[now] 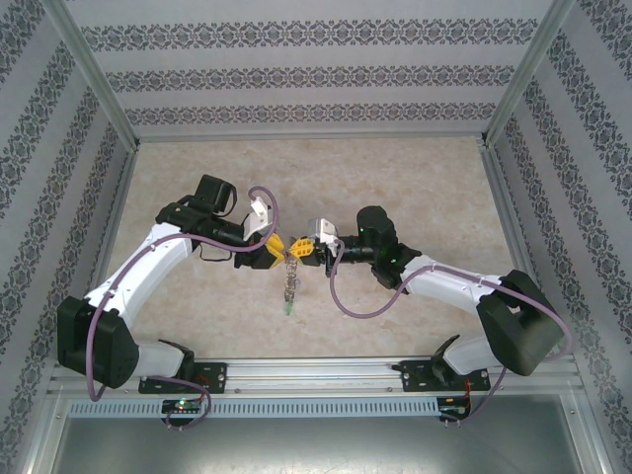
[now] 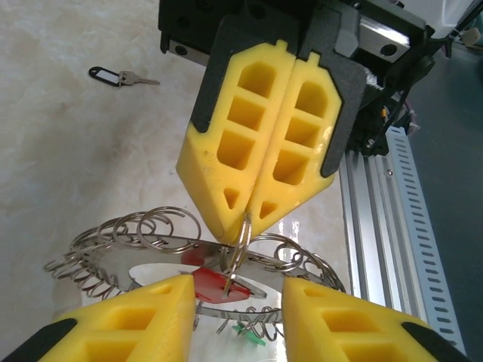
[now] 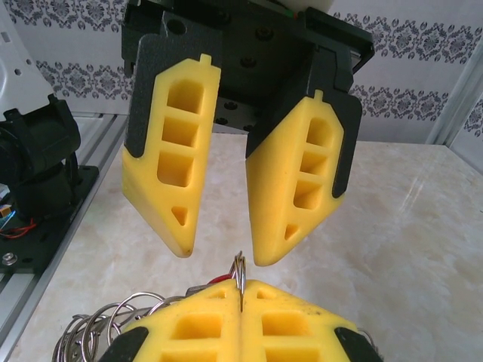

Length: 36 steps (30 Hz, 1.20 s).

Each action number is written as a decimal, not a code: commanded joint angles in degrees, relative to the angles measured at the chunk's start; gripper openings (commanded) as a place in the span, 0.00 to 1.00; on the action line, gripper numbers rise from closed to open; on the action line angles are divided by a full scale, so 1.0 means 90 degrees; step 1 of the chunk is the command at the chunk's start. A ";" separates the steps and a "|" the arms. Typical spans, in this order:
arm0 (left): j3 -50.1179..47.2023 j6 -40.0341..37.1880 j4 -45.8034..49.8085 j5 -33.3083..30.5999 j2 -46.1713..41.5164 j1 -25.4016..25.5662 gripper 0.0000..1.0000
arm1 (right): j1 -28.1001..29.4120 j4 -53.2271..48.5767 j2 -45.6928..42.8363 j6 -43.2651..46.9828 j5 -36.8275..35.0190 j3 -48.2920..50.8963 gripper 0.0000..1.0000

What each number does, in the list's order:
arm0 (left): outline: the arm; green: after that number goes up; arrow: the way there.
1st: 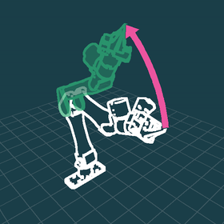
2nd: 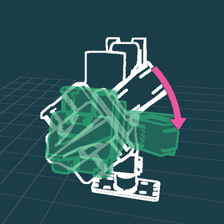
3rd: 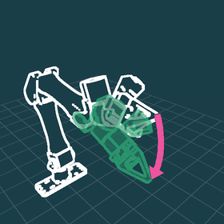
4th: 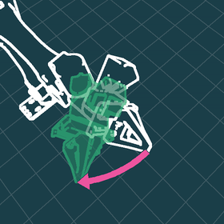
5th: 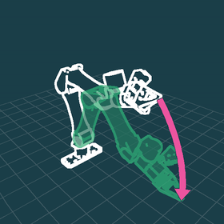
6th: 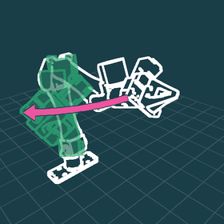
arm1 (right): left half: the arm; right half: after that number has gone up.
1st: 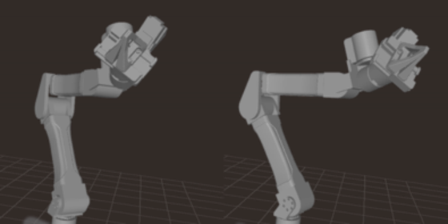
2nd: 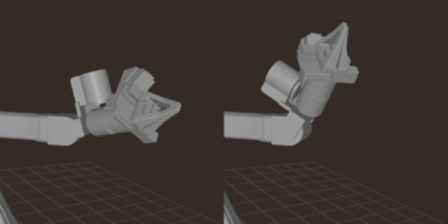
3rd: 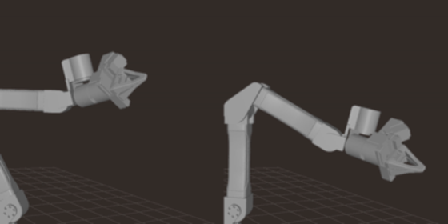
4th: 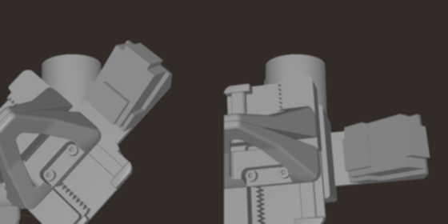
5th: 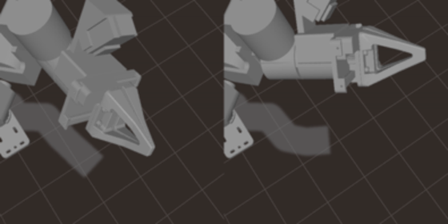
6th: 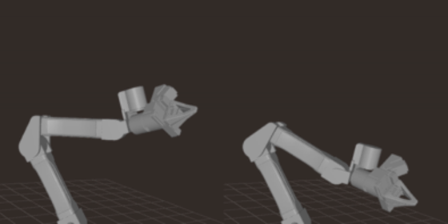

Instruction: Put the keys on the keyring

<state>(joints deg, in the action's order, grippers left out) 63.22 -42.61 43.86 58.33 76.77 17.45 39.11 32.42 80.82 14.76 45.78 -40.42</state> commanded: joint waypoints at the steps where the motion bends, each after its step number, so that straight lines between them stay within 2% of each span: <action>1: -0.0093 -0.0008 -0.0282 0.0055 -0.0132 -0.0085 0.40 | -0.0011 0.0309 -0.0198 -0.0108 0.0216 -0.0071 0.00; 4: -0.0031 -0.0006 -0.0220 0.0257 -0.0053 -0.0089 0.38 | -0.0009 0.0275 -0.0191 -0.0106 0.0244 -0.0106 0.00; 6: 0.0023 -0.0048 -0.0124 0.0287 -0.0007 -0.0088 0.33 | -0.0007 0.0235 -0.0191 -0.0079 0.0255 -0.0127 0.00; 8: 0.0082 -0.0101 -0.0031 0.0316 0.0005 -0.0087 0.21 | -0.0006 0.0226 -0.0200 -0.0085 0.0260 -0.0143 0.00; 11: 0.0114 -0.0244 0.0131 0.0262 0.0009 -0.0086 0.08 | -0.0004 0.0196 -0.0237 -0.0031 0.0179 -0.0130 0.00; 15: 0.0109 -0.0277 0.0261 0.0164 0.0013 -0.0084 0.00 | -0.0005 0.0186 -0.0305 -0.0011 0.0108 -0.0097 0.00; 22: 0.0085 0.0153 0.0261 -0.0194 0.0066 -0.0115 0.00 | -0.0010 0.0120 -0.0394 0.0051 0.0118 -0.0076 0.00; 30: 0.0233 0.0099 0.0890 0.0088 0.0389 -0.0206 0.00 | 0.0026 0.0195 -0.0400 0.0051 0.0025 -0.0040 0.00; 34: 0.0148 0.0386 0.0696 -0.0176 0.0384 -0.0209 0.00 | 0.0036 0.0264 -0.0441 0.0097 -0.0122 0.0037 0.00; 36: 0.0145 0.0431 0.0679 -0.0196 0.0395 -0.0211 0.07 | 0.0028 0.0190 -0.0445 0.0136 -0.0126 0.0021 0.00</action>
<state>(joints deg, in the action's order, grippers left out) 64.31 -40.01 47.37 58.02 79.90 16.73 39.16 30.98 79.24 14.96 44.36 -40.32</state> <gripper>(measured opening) 0.066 0.052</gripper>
